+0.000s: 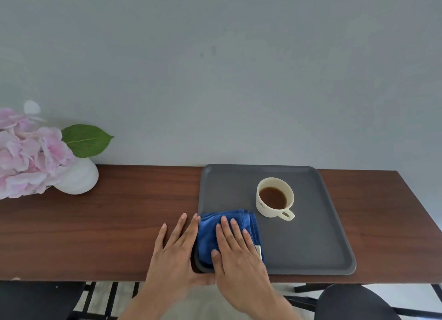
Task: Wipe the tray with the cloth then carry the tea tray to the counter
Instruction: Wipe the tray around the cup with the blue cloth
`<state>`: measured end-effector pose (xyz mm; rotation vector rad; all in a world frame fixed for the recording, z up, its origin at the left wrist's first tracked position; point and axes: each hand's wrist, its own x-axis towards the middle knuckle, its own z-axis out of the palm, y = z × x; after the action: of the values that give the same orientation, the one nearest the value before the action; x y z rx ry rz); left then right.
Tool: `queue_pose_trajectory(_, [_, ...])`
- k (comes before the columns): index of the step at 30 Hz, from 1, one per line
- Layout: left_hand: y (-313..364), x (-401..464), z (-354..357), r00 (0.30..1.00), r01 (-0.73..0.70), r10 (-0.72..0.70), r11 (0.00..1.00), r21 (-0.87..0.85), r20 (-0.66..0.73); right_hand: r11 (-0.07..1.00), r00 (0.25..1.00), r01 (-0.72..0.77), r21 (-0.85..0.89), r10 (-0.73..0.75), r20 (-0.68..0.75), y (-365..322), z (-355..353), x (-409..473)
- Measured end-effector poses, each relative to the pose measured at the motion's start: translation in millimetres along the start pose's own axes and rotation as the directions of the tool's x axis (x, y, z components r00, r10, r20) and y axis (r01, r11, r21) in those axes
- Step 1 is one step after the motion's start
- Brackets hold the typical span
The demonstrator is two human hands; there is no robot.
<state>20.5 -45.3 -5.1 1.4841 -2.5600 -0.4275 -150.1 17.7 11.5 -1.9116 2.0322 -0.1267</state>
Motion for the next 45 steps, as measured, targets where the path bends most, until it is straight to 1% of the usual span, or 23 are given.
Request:
queue_pose_trajectory(2, [-2,1,2,1.000,-0.023,0.023,1.000,0.004,0.010,1.000,0.999,0.016,-0.023,-0.017,-0.038,-1,-9,15])
queue_pose_trajectory(4, [-4,2,2,0.999,-0.045,0.045,0.999,0.016,0.022,0.999,0.999,0.035,0.008,-0.035,-0.024,0,-19,33])
queue_pose_trajectory(8, [-5,2,1,0.998,-0.036,0.035,0.999,0.030,0.049,0.999,0.998,0.051,-0.014,-0.051,-0.043,5,-28,70])
queue_pose_trajectory(14, [1,1,-7,0.999,-0.019,0.018,0.999,0.032,0.036,0.998,0.999,0.053,-0.039,-0.052,0.012,14,-37,121])
queue_pose_trajectory(18, [3,0,-9,0.999,-0.030,0.028,0.998,0.063,0.040,0.997,0.997,0.067,-0.049,-0.065,0.027,14,-41,132])
queue_pose_trajectory(24, [3,2,-4,0.999,-0.031,0.027,0.996,0.088,0.045,0.994,0.994,0.106,-0.041,-0.104,0.038,15,-41,113])
queue_pose_trajectory(31, [3,2,-1,1.000,-0.009,0.007,0.995,0.103,0.023,0.992,0.992,0.124,-0.004,-0.124,0.025,12,-22,55])
queue_pose_trajectory(36, [5,1,-1,1.000,0.008,-0.010,0.998,0.066,0.030,0.990,0.991,0.134,0.045,-0.136,0.022,10,-17,17])
queue_pose_trajectory(38, [4,1,-1,0.999,0.018,-0.020,0.998,0.060,0.033,0.991,0.991,0.131,0.024,-0.131,-0.004,8,-15,1])
queue_pose_trajectory(43, [-2,0,4,0.999,0.009,-0.014,0.993,0.120,0.044,0.995,0.995,0.100,-0.001,-0.100,0.002,3,-4,-27])
queue_pose_trajectory(45, [-1,0,1,0.999,0.017,-0.023,0.994,0.107,0.049,0.995,0.995,0.099,-0.030,-0.099,-0.019,5,-5,-34])
